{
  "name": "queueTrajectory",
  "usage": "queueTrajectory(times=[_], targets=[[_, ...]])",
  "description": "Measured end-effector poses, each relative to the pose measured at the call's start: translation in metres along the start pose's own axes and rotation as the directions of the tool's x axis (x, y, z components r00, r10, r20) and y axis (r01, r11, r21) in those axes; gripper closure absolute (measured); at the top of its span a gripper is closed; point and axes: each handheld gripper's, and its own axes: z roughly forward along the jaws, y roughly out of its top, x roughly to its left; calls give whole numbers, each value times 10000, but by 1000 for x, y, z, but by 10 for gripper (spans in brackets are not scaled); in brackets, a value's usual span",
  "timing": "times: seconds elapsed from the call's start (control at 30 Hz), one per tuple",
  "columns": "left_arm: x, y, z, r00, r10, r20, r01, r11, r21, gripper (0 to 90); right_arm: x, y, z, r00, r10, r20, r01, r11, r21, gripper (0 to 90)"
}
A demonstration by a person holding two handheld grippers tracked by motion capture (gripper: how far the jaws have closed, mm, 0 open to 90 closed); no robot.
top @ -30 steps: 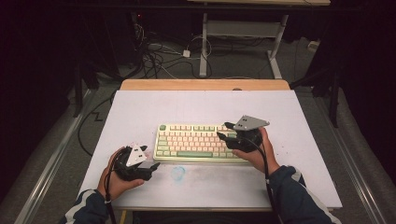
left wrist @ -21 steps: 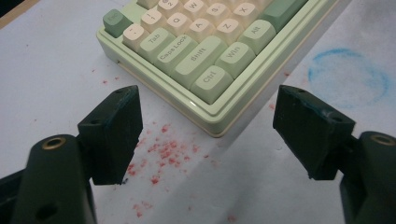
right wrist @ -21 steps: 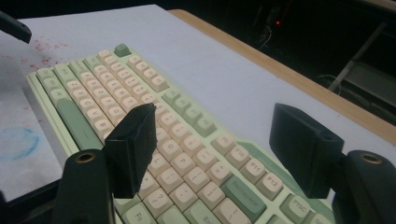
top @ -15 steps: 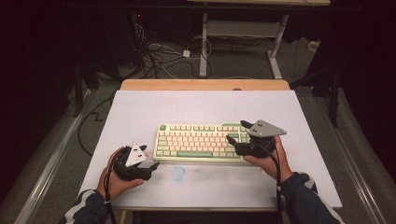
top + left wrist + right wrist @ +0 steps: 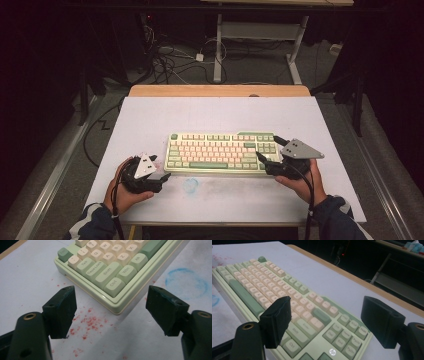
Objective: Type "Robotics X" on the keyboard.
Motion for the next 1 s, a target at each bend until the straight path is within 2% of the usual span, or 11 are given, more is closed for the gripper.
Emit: queueTrajectory(times=[0.27,0.4,0.47,0.63,0.8,0.83,1.0], targets=[[-2,5,-2,9999,-121,41,122,9994,-322,264,1,-17,-11,9998,-28,195,29,10000,-35,253],[-3,8,-3,9998,-129,128,134,9993,-356,315,5,-26,-15,9997,86,221,-85,10000,-41,255],[-4,9,-3,9997,-113,230,120,9994,-333,366,8,-30,-18,9997,1,229,-1,10000,7,255],[-7,14,-4,9975,-224,665,228,9997,-51,635,13,-37,-23,9998,-24,189,20,9997,223,255],[-11,26,4,9961,-366,809,358,9993,116,848,15,-39,-23,9997,-94,218,86,9993,351,256],[-13,28,5,9953,-345,906,333,9993,139,876,14,-39,-23,9998,-68,183,62,9994,326,256],[-23,38,17,9935,-136,1126,101,9994,317,878,15,-39,-20,9998,-88,196,79,9991,421,257]])
